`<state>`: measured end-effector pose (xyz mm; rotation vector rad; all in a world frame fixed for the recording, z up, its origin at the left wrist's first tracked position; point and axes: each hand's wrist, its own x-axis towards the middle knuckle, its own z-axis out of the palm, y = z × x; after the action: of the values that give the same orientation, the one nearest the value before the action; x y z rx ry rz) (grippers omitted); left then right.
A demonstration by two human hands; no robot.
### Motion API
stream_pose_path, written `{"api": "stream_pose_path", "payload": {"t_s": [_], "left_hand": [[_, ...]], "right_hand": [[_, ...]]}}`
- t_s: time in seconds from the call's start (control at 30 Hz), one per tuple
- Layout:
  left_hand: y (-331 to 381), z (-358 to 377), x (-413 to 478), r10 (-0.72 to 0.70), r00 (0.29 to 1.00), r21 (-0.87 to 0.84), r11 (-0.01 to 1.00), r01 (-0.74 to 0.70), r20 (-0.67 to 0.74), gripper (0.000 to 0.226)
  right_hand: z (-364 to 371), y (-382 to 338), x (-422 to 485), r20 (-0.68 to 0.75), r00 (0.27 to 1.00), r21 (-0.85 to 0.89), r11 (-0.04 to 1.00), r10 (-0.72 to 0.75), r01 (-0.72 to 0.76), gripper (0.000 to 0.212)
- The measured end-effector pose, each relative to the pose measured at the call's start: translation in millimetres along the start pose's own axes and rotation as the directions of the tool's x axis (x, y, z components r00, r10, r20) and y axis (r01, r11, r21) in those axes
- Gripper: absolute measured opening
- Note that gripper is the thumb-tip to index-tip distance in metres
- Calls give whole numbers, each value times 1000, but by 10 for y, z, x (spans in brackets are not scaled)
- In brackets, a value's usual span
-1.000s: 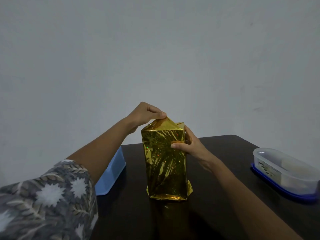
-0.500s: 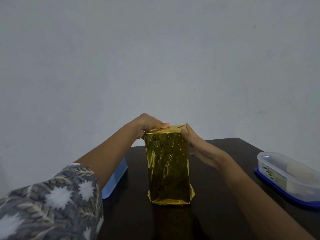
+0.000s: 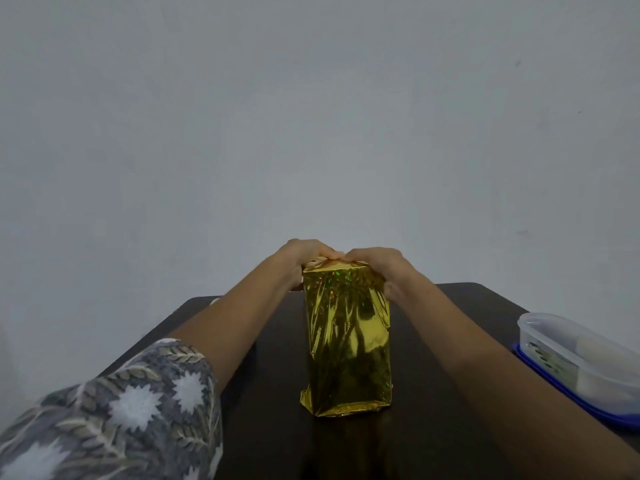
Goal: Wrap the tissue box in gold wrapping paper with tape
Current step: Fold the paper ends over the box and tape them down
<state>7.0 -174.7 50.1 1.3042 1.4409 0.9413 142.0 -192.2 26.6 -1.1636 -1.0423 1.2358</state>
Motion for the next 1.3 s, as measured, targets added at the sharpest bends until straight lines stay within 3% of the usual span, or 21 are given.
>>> {"api": "stream_pose_path", "payload": {"t_s": [0.1, 0.2, 0.27, 0.37, 0.43, 0.5, 0.57, 0.63, 0.7, 0.87, 0.97, 1.07, 1.2, 1.3], "left_hand": [[-60, 9, 65, 49, 996, -99, 993, -57, -81, 15], [-154, -84, 72, 47, 998, -196, 979, -55, -47, 26], [-305, -257, 54, 145, 984, -214, 963, -164, -102, 27], [-728, -667, -52, 327, 871, 76, 943, -323, -367, 20], [-1095, -1000, -110, 306, 801, 370, 922, -115, -514, 20], [-1428, -1258, -122, 178, 809, 494, 856, 154, -560, 41], [-1632, -1383, -128, 50, 851, 406, 892, 197, -523, 46], [-1673, -1410, -173, -50, 880, 151, 979, 137, -473, 53], [-1611, -1396, -197, -101, 899, -7, 994, 108, -427, 56], [-1359, -1354, -218, -167, 917, 31, 981, 191, -361, 50], [-1302, -1373, -193, -219, 916, -32, 975, 222, -336, 38], [-1303, -1429, -146, -238, 925, -69, 971, 228, -295, 45], [-1268, -1402, -132, -247, 920, -122, 968, 220, -303, 42], [-1275, -1392, -169, -237, 917, -172, 967, 190, -321, 26]], "right_hand": [[0, 8, 2, 16, 1000, -29, 999, 16, -16, 42], [-2, 0, -13, 30, 999, -57, 998, 27, -26, 45], [-8, 8, -9, 29, 999, -65, 997, 32, -30, 47], [-9, 18, 9, 31, 999, -63, 998, 10, -8, 56], [15, 28, 20, 19, 1000, -63, 998, -17, 18, 66], [26, 24, 19, 16, 999, -60, 997, -41, 42, 63], [14, 23, 12, 20, 999, -52, 998, -46, 47, 56], [1, 33, 14, 37, 999, -49, 998, -33, 35, 52], [-28, 39, 18, 45, 999, -55, 998, -31, 34, 52], [-33, 67, 12, 28, 996, -66, 994, -81, 82, 69], [-20, 83, -23, 11, 994, -30, 994, -108, 108, 77], [-19, 94, -79, 8, 994, 7, 994, -109, 109, 84], [-37, 109, -135, 19, 994, 23, 994, -104, 103, 84], [-51, 121, -177, 17, 994, 44, 994, -104, 103, 84]]}}
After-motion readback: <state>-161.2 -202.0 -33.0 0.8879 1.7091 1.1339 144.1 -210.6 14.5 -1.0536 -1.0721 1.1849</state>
